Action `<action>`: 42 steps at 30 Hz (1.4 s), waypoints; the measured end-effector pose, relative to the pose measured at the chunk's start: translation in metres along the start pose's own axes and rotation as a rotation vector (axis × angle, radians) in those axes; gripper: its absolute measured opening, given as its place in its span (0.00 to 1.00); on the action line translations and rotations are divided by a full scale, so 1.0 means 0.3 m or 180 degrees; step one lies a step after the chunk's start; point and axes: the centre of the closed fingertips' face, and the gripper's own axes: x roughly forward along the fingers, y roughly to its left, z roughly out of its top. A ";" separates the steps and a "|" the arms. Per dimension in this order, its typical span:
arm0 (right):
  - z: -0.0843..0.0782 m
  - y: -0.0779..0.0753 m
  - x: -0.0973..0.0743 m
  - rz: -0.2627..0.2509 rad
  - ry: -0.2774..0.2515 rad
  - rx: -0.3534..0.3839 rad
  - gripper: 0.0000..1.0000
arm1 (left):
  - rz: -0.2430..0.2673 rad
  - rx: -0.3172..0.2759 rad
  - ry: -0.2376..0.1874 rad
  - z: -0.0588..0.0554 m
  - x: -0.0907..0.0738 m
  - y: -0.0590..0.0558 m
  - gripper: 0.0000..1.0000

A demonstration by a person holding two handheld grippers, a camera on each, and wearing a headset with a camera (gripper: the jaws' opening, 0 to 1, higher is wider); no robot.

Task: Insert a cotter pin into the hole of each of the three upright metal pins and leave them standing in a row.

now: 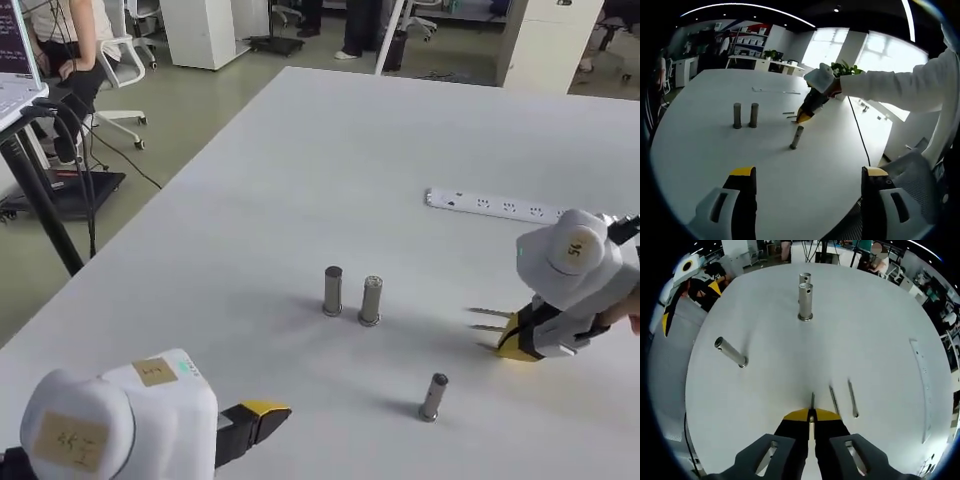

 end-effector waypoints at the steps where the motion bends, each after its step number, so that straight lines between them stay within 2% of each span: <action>1: 0.000 0.001 0.000 -0.0001 0.0001 -0.0007 0.00 | 0.0005 -0.0011 -0.0010 0.001 0.001 0.001 0.86; 2: -0.001 0.002 0.001 -0.0017 0.0010 0.0004 0.00 | 0.0005 -0.0022 -0.0018 0.003 0.002 0.002 0.86; 4: -0.003 -0.002 0.002 -0.0076 0.0043 0.0266 0.00 | 0.0000 -0.0023 -0.0032 0.005 0.004 0.002 0.86; 5: -0.001 -0.004 0.003 -0.0071 0.0055 0.0271 0.00 | -0.0004 -0.0021 -0.0034 0.006 0.005 0.000 0.86; 8: 0.004 0.002 0.008 -0.0037 0.0114 0.0145 0.00 | -0.0015 -0.0010 -0.0044 0.011 0.008 -0.003 0.86; 12: 0.007 0.003 0.010 -0.0043 0.0222 0.0153 0.00 | -0.0013 -0.0008 -0.0067 0.018 0.010 -0.005 0.85; 14: 0.005 0.005 0.011 -0.0048 0.0273 0.0077 0.00 | 0.0008 -0.0021 -0.0075 0.019 0.010 -0.003 0.85; 17: 0.006 0.007 0.013 -0.0048 0.0397 -0.0089 0.00 | 0.0020 -0.0017 -0.0062 0.015 0.009 -0.002 0.85; 22: 0.007 0.010 0.017 -0.0039 0.0563 -0.0169 0.00 | 0.0027 -0.0037 -0.0094 0.021 0.005 0.002 0.85; 27: 0.003 0.009 0.017 -0.0046 0.0591 -0.0135 0.00 | 0.0015 -0.0060 -0.0130 0.026 0.005 0.002 0.84; 29: 0.003 0.011 0.016 -0.0044 0.0566 -0.0276 0.00 | 0.0000 -0.0065 -0.0115 0.021 0.006 0.000 0.85; 32: 0.002 0.011 0.015 -0.0043 0.0530 -0.0127 0.00 | -0.0028 -0.0054 -0.0091 0.017 0.008 -0.007 0.85; 35: 0.004 0.011 0.014 0.0005 0.0535 -0.0094 0.00 | -0.0040 -0.0045 -0.0089 0.020 0.009 -0.012 0.85; 42: -0.003 0.030 0.006 0.0005 0.0582 -0.0223 0.00 | -0.0003 -0.0046 -0.0117 0.035 0.004 0.000 0.84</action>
